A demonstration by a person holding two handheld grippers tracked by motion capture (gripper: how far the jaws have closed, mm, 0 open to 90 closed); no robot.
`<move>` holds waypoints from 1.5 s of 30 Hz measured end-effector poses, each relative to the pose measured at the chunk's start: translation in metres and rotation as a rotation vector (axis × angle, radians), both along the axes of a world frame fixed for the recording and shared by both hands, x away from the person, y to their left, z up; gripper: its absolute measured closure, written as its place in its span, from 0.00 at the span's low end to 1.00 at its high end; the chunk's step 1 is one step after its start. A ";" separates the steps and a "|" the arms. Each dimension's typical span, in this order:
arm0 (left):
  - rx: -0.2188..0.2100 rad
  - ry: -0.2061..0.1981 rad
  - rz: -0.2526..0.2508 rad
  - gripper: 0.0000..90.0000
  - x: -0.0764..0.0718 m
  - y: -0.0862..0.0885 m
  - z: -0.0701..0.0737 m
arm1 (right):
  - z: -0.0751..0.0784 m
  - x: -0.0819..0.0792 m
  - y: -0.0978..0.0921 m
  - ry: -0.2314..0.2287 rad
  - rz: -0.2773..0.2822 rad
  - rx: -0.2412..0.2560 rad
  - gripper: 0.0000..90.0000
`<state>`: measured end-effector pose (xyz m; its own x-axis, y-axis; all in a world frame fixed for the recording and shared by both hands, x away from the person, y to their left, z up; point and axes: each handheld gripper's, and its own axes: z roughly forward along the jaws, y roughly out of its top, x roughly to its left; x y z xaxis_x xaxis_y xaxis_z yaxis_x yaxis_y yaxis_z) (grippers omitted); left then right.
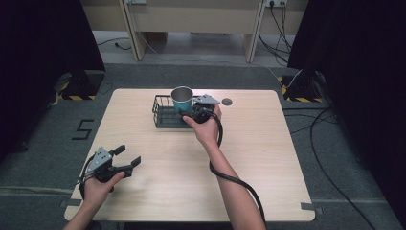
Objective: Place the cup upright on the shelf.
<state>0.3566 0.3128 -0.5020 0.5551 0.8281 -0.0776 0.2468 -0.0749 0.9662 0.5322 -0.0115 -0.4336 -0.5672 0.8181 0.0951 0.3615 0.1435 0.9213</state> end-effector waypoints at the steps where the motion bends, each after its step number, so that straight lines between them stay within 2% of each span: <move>1: 0.000 0.000 0.000 0.17 0.000 0.000 0.000 | 0.001 -0.003 -0.002 -0.003 0.005 0.000 0.17; 13: 0.005 0.001 0.001 0.17 0.000 0.000 0.000 | 0.001 -0.014 -0.013 -0.003 0.004 0.003 0.17; 16: 0.005 0.001 0.001 0.17 0.000 0.000 0.000 | 0.000 -0.017 -0.017 0.008 0.004 0.019 0.17; 30: 0.015 0.002 0.001 0.17 0.000 -0.001 -0.001 | -0.008 -0.033 -0.040 0.008 -0.007 0.003 0.18; 45: 0.018 0.001 0.005 0.17 -0.001 -0.001 -0.001 | -0.009 -0.052 -0.065 0.003 -0.019 -0.007 0.19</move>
